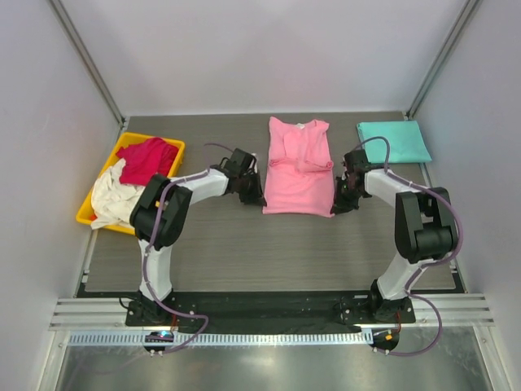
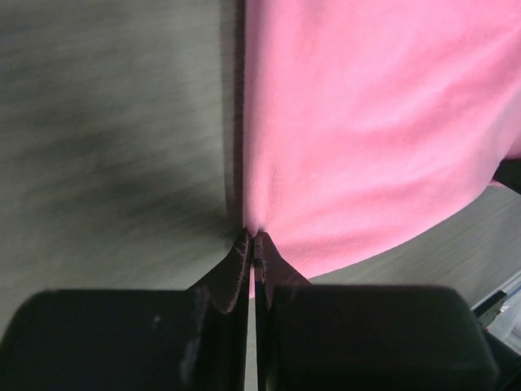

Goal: Fold and stack the t-shirts
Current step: Fold the tshirt

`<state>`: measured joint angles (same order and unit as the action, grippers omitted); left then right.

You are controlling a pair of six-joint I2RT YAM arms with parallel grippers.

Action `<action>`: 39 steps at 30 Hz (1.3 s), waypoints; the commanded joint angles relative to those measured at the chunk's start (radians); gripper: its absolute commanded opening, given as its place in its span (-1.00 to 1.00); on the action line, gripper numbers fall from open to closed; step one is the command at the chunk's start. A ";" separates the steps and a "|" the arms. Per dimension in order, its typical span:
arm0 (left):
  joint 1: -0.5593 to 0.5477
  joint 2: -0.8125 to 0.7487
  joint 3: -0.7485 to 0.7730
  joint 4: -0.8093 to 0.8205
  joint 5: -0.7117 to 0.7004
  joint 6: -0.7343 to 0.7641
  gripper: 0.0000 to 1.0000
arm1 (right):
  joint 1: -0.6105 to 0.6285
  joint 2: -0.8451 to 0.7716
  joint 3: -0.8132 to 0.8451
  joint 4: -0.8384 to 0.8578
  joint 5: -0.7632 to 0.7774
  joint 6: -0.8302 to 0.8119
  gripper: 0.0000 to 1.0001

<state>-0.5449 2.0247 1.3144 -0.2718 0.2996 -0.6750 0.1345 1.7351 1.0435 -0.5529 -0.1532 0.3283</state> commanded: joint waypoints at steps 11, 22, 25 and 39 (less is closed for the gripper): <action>-0.069 -0.400 -0.391 -0.046 -0.146 -0.098 -0.93 | 0.089 -0.370 -0.324 -0.021 0.106 0.225 -0.81; -0.081 -0.443 -0.201 -0.156 -0.186 -0.037 -0.37 | 0.089 -0.434 -0.137 -0.122 0.119 0.222 -0.35; -0.081 -0.350 -0.121 -0.133 -0.150 -0.014 -0.37 | 0.091 -0.349 -0.063 -0.079 0.093 0.187 -0.35; -0.040 0.114 0.364 -0.210 -0.191 0.080 -0.41 | 0.090 0.092 0.242 0.087 0.079 0.035 -0.44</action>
<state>-0.6125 2.1159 1.6054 -0.4366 0.1589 -0.6357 0.2249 1.8046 1.2308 -0.5175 -0.0875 0.4011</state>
